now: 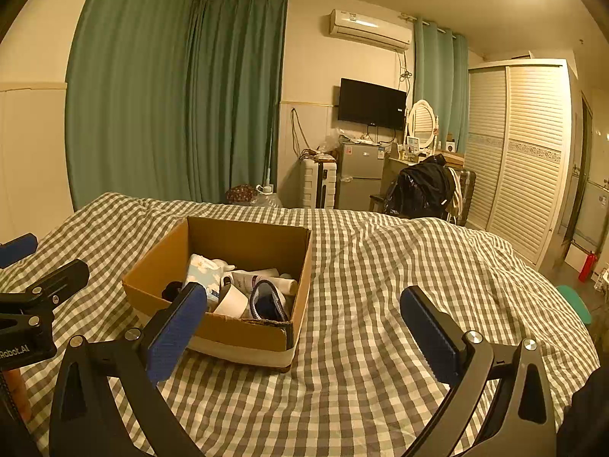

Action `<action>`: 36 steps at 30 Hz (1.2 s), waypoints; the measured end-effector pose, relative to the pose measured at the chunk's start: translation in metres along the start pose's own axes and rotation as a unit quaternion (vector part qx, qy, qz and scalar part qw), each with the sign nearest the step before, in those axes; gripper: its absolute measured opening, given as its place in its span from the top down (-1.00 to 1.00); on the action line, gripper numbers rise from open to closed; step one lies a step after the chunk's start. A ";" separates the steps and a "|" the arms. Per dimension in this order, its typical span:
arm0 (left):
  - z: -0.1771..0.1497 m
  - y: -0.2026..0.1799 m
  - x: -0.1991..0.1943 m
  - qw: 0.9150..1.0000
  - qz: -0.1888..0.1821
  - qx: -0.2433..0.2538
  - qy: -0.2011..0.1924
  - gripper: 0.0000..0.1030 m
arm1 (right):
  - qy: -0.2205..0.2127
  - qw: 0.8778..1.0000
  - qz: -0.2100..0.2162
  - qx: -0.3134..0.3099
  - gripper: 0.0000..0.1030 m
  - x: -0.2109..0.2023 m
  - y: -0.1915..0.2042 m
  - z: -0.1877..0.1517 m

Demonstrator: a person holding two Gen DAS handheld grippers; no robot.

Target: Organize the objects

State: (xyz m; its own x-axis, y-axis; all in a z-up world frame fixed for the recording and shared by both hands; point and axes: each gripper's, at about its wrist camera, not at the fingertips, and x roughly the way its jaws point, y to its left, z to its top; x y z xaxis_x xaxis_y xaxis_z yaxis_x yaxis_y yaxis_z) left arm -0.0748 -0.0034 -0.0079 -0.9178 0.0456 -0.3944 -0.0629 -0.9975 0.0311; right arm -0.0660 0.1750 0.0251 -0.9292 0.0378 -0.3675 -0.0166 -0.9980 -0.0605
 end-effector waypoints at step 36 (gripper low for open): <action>0.001 0.005 0.002 1.000 0.001 -0.005 0.009 -1.00 | 0.007 1.000 0.003 -0.003 -0.98 0.002 0.004 -0.002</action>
State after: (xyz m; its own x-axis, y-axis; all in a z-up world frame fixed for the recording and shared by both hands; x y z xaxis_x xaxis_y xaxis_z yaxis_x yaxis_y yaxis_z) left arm -0.0776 -0.0082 -0.0077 -0.9104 0.0424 -0.4116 -0.0567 -0.9981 0.0224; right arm -0.0670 0.1714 0.0225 -0.9237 0.0333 -0.3816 -0.0095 -0.9979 -0.0640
